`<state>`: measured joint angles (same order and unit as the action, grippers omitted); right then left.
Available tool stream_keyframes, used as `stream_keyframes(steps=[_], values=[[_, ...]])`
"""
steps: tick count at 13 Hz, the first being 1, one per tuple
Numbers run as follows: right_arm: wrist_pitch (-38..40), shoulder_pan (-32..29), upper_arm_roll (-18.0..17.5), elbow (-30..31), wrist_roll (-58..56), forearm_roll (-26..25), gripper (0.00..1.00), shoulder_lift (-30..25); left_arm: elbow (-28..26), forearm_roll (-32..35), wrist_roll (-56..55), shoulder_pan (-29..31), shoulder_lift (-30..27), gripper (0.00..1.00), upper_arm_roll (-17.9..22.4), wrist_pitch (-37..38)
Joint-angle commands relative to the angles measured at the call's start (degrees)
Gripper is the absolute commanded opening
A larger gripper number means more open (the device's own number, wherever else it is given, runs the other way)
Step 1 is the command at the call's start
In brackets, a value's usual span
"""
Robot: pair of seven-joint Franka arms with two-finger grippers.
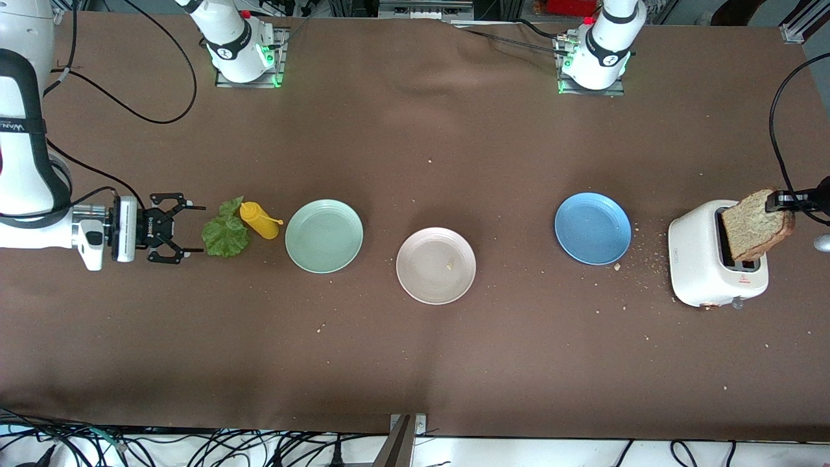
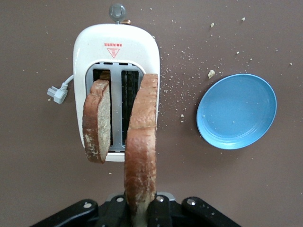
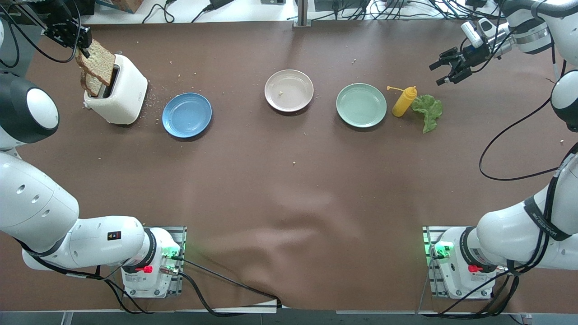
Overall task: Make sandwich in beige plate with both arms
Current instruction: 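Lay the bread on the beige plate while the right gripper grasps the bottle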
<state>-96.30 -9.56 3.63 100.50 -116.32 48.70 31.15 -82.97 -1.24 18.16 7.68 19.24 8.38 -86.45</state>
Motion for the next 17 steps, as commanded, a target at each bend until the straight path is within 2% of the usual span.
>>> stream_keyframes(steps=[1,4,7,8,10,11,12,13,15,17], values=[[0.8,-0.4,-0.6,2.8,-12.0,5.1,1.0,1.5,0.4,-7.6,-1.6,-0.4,0.8,0.0,-1.6,3.0],[0.9,0.0,-0.9,5.3,-25.6,10.9,1.0,5.5,0.2,-24.4,-3.0,-0.5,6.4,0.0,-1.7,8.4],[1.6,0.2,-2.0,6.5,-31.0,14.8,1.0,8.5,0.7,-35.3,-3.0,-5.4,12.5,0.0,-2.7,8.2],[2.1,0.0,-3.3,6.6,-32.5,16.6,1.0,10.3,0.8,-40.0,-2.8,-7.2,14.6,0.0,-2.6,7.6],[4.5,0.0,-3.5,6.9,-33.9,19.1,1.0,12.4,0.9,-47.2,-2.9,-11.8,18.6,0.0,-2.6,3.9],[5.0,0.0,-3.5,6.9,-34.0,19.1,0.94,12.4,0.9,-49.3,-2.5,-14.2,20.0,0.0,-2.7,0.1],[5.2,-0.2,-3.5,6.8,-33.9,19.1,0.49,12.4,0.9,-51.6,-2.9,-17.2,20.9,0.0,-2.7,-3.5],[5.3,-0.4,-3.5,6.6,-34.0,19.0,0.17,12.4,0.6,-53.9,-3.0,-19.9,21.4,0.0,-2.6,-6.4],[6.0,-0.5,-3.5,6.2,-33.0,19.0,0.04,12.3,0.4,-57.7,-3.0,-23.5,22.4,0.0,-2.6,-12.0],[6.6,-0.6,-3.3,5.4,-30.7,18.8,0.0,11.9,0.4,-60.5,-3.0,-26.5,24.0,0.0,-2.6,-16.7]])
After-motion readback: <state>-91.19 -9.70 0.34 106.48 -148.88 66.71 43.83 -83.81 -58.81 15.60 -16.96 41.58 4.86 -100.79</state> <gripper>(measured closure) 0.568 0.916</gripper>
